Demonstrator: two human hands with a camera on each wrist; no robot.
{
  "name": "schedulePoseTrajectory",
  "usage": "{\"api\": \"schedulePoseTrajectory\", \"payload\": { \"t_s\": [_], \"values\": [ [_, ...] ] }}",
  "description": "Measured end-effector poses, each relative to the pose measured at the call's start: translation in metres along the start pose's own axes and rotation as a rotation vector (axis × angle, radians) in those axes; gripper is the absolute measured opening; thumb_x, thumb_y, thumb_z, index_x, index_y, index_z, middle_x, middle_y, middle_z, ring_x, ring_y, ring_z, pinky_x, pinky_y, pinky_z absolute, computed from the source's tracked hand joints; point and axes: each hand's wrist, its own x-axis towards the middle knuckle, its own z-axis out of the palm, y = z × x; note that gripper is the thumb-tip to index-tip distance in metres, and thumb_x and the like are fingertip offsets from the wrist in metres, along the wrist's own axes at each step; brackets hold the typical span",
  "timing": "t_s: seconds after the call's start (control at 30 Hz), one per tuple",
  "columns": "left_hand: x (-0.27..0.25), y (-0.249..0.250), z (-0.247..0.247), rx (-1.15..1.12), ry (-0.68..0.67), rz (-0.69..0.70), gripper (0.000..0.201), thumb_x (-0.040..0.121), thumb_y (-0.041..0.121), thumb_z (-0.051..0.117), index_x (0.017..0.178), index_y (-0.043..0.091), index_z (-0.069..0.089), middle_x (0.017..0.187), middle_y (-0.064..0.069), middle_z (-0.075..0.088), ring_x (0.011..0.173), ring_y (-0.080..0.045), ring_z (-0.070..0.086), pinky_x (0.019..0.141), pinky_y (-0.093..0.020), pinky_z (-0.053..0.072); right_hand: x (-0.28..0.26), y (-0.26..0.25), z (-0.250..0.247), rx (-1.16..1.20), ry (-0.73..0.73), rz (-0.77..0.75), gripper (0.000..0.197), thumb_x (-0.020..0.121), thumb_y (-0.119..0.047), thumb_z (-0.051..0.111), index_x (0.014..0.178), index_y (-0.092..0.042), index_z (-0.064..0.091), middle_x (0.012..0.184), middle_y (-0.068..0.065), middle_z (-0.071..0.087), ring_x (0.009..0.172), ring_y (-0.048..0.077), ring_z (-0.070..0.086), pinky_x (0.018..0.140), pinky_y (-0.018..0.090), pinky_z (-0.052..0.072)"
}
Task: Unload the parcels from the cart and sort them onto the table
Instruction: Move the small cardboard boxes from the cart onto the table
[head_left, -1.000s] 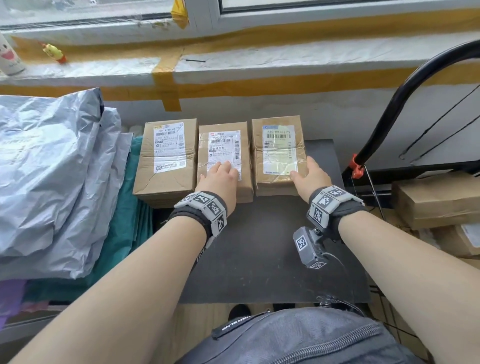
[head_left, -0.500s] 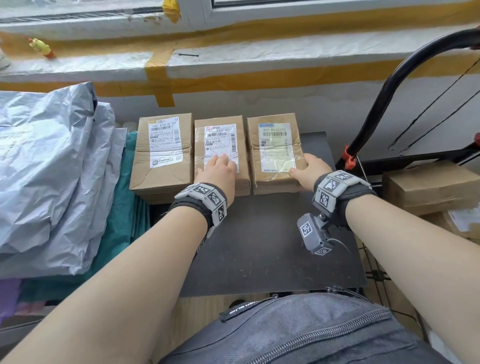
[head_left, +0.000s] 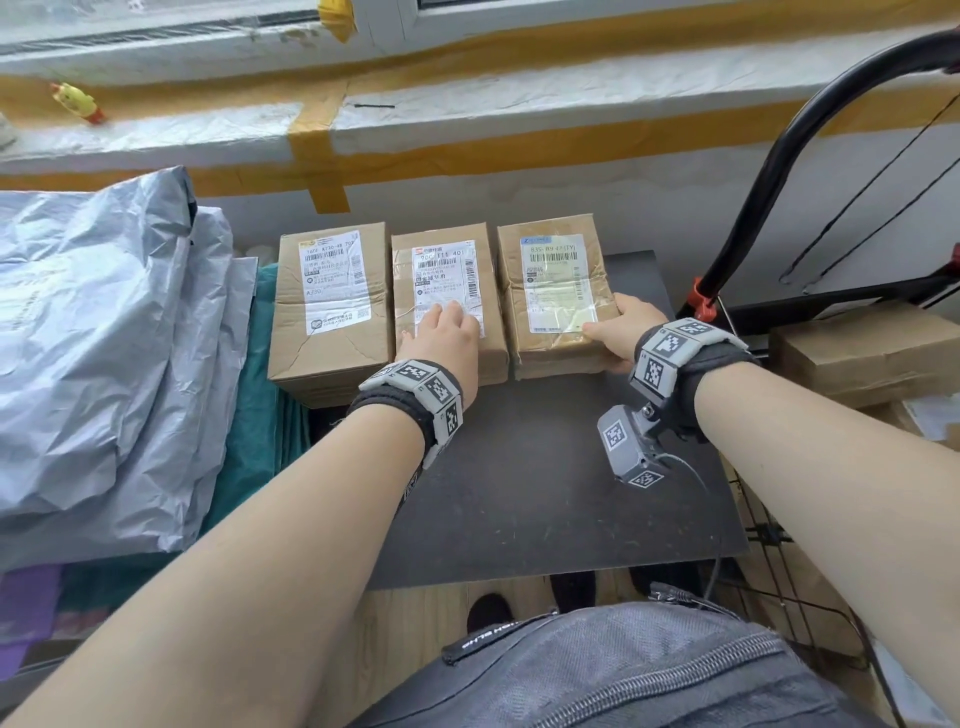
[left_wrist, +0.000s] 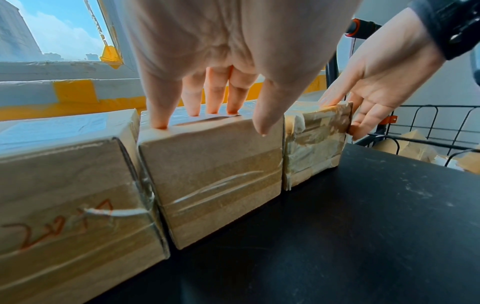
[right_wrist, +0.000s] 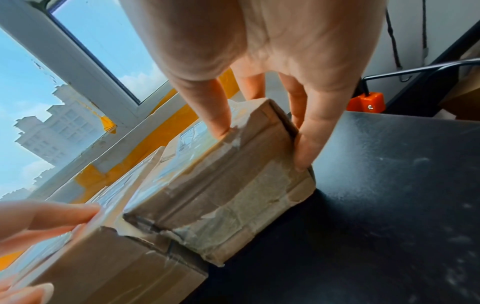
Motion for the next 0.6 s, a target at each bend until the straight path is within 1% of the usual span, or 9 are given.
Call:
{"api": "schedulePoseTrajectory", "payload": {
  "t_s": [0.07, 0.13, 0.2, 0.3, 0.43, 0.5, 0.53, 0.57, 0.6],
  "values": [
    [-0.002, 0.0, -0.005, -0.031, -0.001, -0.006, 0.039, 0.087, 0.022, 0.057, 0.122, 0.01, 0.045, 0.127, -0.006, 0.04, 0.126, -0.026, 0.035, 0.105, -0.046, 0.036, -0.006, 0.0, -0.001, 0.016, 0.007, 0.023, 0.053, 0.086, -0.03, 0.057, 0.134, -0.016, 0.043, 0.129, 0.009, 0.055, 0.109, 0.029, 0.056, 0.091, 0.046, 0.051],
    [-0.005, 0.002, -0.011, -0.023, -0.015, -0.017, 0.039, 0.09, 0.031, 0.054, 0.122, 0.011, 0.046, 0.124, -0.006, 0.042, 0.12, -0.026, 0.041, 0.1, -0.041, 0.04, -0.014, 0.003, -0.002, 0.011, 0.042, 0.064, 0.072, 0.083, -0.036, 0.059, 0.144, -0.014, 0.029, 0.138, 0.013, 0.046, 0.116, 0.032, 0.053, 0.092, 0.046, 0.05],
    [-0.01, 0.007, -0.017, 0.003, -0.007, -0.018, 0.042, 0.091, 0.036, 0.052, 0.124, 0.01, 0.044, 0.123, -0.007, 0.043, 0.117, -0.027, 0.045, 0.096, -0.039, 0.04, -0.023, 0.007, -0.003, 0.025, 0.081, 0.078, 0.079, 0.082, -0.042, 0.06, 0.146, -0.012, 0.024, 0.142, 0.014, 0.042, 0.118, 0.032, 0.052, 0.094, 0.045, 0.05],
    [-0.017, 0.017, -0.022, -0.029, 0.046, 0.044, 0.044, 0.092, 0.035, 0.05, 0.127, 0.01, 0.041, 0.125, -0.009, 0.044, 0.117, -0.028, 0.047, 0.096, -0.037, 0.041, -0.038, 0.012, -0.006, 0.039, 0.126, 0.09, 0.077, 0.085, -0.047, 0.056, 0.145, -0.009, 0.026, 0.139, 0.014, 0.046, 0.114, 0.033, 0.056, 0.095, 0.045, 0.049],
    [-0.027, 0.04, -0.025, -0.066, 0.104, 0.203, 0.048, 0.093, 0.032, 0.05, 0.134, 0.01, 0.038, 0.136, -0.01, 0.041, 0.125, -0.027, 0.042, 0.104, -0.036, 0.037, -0.065, 0.025, -0.007, 0.127, 0.19, 0.122, 0.067, 0.09, -0.038, 0.054, 0.145, -0.01, 0.028, 0.141, 0.014, 0.044, 0.12, 0.033, 0.052, 0.098, 0.046, 0.046],
    [-0.031, 0.057, -0.023, -0.051, 0.097, 0.277, 0.05, 0.094, 0.032, 0.049, 0.137, 0.011, 0.035, 0.145, -0.01, 0.033, 0.131, -0.028, 0.037, 0.108, -0.036, 0.033, -0.08, 0.042, -0.004, 0.182, 0.211, 0.163, 0.067, 0.088, -0.036, 0.056, 0.144, -0.011, 0.029, 0.133, 0.014, 0.049, 0.12, 0.033, 0.052, 0.1, 0.046, 0.046],
    [-0.033, 0.066, -0.021, -0.044, 0.087, 0.31, 0.051, 0.094, 0.031, 0.049, 0.139, 0.012, 0.034, 0.148, -0.009, 0.029, 0.134, -0.028, 0.034, 0.108, -0.036, 0.032, -0.089, 0.052, -0.001, 0.198, 0.218, 0.192, 0.067, 0.086, -0.035, 0.058, 0.143, -0.011, 0.031, 0.122, 0.013, 0.055, 0.116, 0.032, 0.055, 0.099, 0.046, 0.046],
    [-0.035, 0.076, -0.018, -0.042, 0.08, 0.345, 0.052, 0.094, 0.031, 0.049, 0.139, 0.012, 0.034, 0.148, -0.009, 0.027, 0.134, -0.028, 0.032, 0.108, -0.036, 0.031, -0.099, 0.064, 0.001, 0.202, 0.225, 0.229, 0.065, 0.085, -0.033, 0.059, 0.141, -0.01, 0.034, 0.11, 0.012, 0.057, 0.109, 0.032, 0.058, 0.097, 0.046, 0.047],
    [-0.037, 0.086, -0.015, -0.044, 0.071, 0.381, 0.051, 0.093, 0.03, 0.05, 0.138, 0.011, 0.035, 0.147, -0.009, 0.028, 0.134, -0.029, 0.032, 0.108, -0.036, 0.032, -0.11, 0.076, 0.002, 0.196, 0.24, 0.264, 0.062, 0.084, -0.032, 0.059, 0.138, -0.009, 0.038, 0.103, 0.011, 0.058, 0.102, 0.031, 0.06, 0.095, 0.046, 0.049]
  ]
}}
